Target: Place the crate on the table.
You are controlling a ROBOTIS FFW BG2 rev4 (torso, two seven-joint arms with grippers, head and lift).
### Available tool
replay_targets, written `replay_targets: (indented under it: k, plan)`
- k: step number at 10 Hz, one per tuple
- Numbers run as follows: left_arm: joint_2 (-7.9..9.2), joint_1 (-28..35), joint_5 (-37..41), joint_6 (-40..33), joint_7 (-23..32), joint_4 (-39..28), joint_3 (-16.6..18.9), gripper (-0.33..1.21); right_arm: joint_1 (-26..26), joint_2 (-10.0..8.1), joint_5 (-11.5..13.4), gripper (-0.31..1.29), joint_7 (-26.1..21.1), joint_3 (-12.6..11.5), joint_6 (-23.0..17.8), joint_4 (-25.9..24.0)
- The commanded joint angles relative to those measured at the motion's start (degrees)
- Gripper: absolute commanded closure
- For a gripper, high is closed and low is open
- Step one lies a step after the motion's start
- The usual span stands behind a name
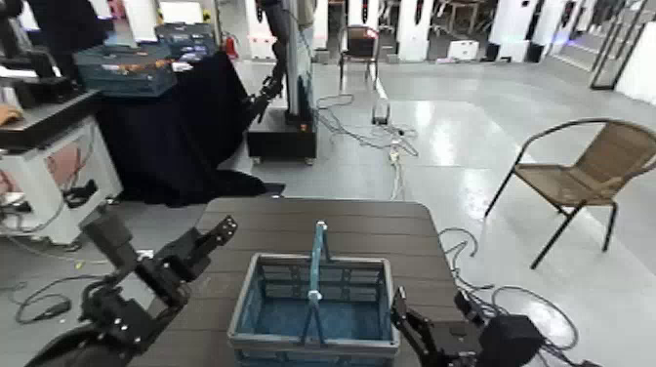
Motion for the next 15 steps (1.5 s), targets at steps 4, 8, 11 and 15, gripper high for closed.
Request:
replay_targets:
  k: [4, 8, 11, 15]
  plan:
    - [-4.93, 18.0, -19.3, -17.9, 9.2, -11.8, 0.5, 0.11, 0.3, -0.09, -0.1, 0.14, 0.0, -0.2, -0.5, -0.1]
    - [-5.02, 26.5, -26.0, -25.1, 18.0, -16.5, -4.3, 0.11, 0.8, -0.17, 0.0, 0.14, 0.3, -0.8, -0.5, -0.4]
    - [-4.67, 28.8, -29.2, -26.0, 22.0, -17.8, -6.5, 0.11, 0.8, -0.17, 0.0, 0.14, 0.3, -0.8, -0.3, -0.4]
    - [-4.49, 28.8, -29.8, -26.5, 22.3, -17.9, -6.3, 0.11, 0.7, -0.17, 0.0, 0.14, 0.3, -0.7, -0.1, -0.4]
